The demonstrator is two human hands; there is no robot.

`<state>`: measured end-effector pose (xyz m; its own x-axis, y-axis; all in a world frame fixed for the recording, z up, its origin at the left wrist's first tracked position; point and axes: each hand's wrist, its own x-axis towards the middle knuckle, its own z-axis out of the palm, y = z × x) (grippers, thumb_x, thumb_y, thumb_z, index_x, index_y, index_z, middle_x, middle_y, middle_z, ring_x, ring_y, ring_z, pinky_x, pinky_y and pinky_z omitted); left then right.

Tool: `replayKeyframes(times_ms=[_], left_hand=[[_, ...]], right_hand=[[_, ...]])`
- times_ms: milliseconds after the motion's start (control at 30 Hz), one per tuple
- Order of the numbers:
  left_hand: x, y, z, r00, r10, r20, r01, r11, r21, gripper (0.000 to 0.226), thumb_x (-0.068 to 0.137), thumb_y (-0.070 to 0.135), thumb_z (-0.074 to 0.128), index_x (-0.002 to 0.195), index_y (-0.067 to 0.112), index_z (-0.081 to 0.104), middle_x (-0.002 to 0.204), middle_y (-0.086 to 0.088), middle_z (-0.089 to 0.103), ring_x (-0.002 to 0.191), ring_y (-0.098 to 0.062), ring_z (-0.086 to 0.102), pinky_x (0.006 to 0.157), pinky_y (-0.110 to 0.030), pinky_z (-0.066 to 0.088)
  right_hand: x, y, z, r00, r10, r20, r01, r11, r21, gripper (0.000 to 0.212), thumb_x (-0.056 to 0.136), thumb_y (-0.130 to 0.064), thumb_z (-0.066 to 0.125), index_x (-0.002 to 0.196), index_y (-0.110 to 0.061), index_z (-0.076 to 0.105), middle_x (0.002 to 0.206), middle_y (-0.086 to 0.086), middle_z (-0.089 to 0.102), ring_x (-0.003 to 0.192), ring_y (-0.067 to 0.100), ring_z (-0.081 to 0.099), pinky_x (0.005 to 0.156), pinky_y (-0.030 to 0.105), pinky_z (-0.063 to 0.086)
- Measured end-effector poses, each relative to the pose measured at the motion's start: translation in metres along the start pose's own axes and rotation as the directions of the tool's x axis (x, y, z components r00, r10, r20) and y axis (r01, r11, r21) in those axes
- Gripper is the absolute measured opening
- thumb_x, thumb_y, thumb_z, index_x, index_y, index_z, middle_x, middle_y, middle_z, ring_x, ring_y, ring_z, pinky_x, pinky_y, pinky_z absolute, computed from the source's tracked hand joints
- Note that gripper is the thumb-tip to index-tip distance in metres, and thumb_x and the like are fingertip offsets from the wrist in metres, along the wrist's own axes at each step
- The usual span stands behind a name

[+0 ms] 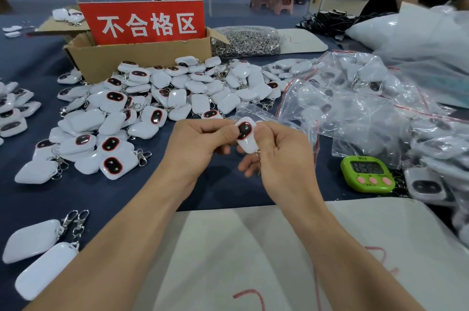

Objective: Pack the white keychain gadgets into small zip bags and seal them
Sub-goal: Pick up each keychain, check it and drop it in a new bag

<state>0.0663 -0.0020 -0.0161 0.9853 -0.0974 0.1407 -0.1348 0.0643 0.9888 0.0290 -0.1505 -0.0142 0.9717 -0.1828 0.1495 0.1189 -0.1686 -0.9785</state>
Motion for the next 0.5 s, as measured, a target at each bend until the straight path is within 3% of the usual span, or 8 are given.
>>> replayKeyframes(times_ms=[133,200,267,333,433,500], left_hand=[[0.000,-0.001,0.002,1.000,0.001,-0.007,-0.001,1.000,0.028,0.021,0.089,0.010,0.075,0.078,0.025,0.084,0.070,0.000,0.073,0.058,-0.008,0.055,0.060,-0.019,0.050],[0.001,-0.005,0.002,0.996,-0.002,-0.086,0.009,0.996,0.083,0.016,0.088,0.017,0.077,0.078,0.026,0.084,0.071,0.002,0.074,0.058,-0.008,0.059,0.063,-0.019,0.052],[0.004,-0.009,-0.004,0.980,0.040,-0.192,0.018,0.957,0.290,0.014,0.086,0.022,0.078,0.081,0.034,0.082,0.074,0.011,0.075,0.063,-0.003,0.066,0.068,-0.013,0.053],[0.006,-0.011,-0.013,0.975,0.096,-0.200,0.044,0.802,0.595,0.026,0.082,0.021,0.076,0.098,0.041,0.078,0.081,0.020,0.073,0.075,0.005,0.065,0.073,-0.002,0.045],[0.008,-0.013,-0.020,0.984,0.127,-0.126,0.022,0.616,0.788,0.053,0.081,0.017,0.071,0.130,0.036,0.067,0.121,0.023,0.062,0.105,-0.001,0.058,0.091,-0.009,0.037],[0.009,-0.015,-0.019,0.991,0.116,-0.069,-0.008,0.562,0.827,0.063,0.082,0.021,0.071,0.143,0.032,0.057,0.151,0.014,0.046,0.135,-0.011,0.045,0.109,-0.022,0.031]], right_hand=[[0.001,0.001,-0.003,0.998,-0.049,0.042,0.054,0.989,-0.135,0.016,0.097,-0.024,0.061,0.088,-0.029,0.073,0.061,0.000,0.069,0.053,0.014,0.062,0.061,0.036,0.054],[0.001,0.002,-0.008,0.991,-0.121,-0.062,0.102,0.962,-0.252,0.012,0.098,-0.029,0.062,0.093,-0.029,0.072,0.058,-0.008,0.064,0.053,0.007,0.054,0.058,0.022,0.043],[0.003,-0.001,-0.019,0.946,-0.212,-0.247,0.120,0.932,-0.341,0.007,0.095,-0.026,0.062,0.098,-0.029,0.067,0.056,-0.013,0.060,0.055,0.007,0.054,0.055,0.017,0.037],[0.005,-0.005,-0.034,0.865,-0.281,-0.415,0.108,0.913,-0.393,0.013,0.093,-0.021,0.062,0.100,-0.031,0.057,0.051,-0.008,0.055,0.052,0.009,0.053,0.054,0.024,0.035],[0.010,-0.009,-0.056,0.755,-0.309,-0.578,-0.017,0.873,-0.488,0.018,0.092,-0.022,0.058,0.102,-0.031,0.047,0.055,-0.005,0.056,0.056,0.018,0.052,0.065,0.032,0.027],[0.013,-0.009,-0.069,0.765,-0.262,-0.588,-0.149,0.816,-0.558,0.014,0.091,-0.025,0.058,0.103,-0.028,0.050,0.068,0.001,0.065,0.072,0.034,0.056,0.072,0.033,0.030]])
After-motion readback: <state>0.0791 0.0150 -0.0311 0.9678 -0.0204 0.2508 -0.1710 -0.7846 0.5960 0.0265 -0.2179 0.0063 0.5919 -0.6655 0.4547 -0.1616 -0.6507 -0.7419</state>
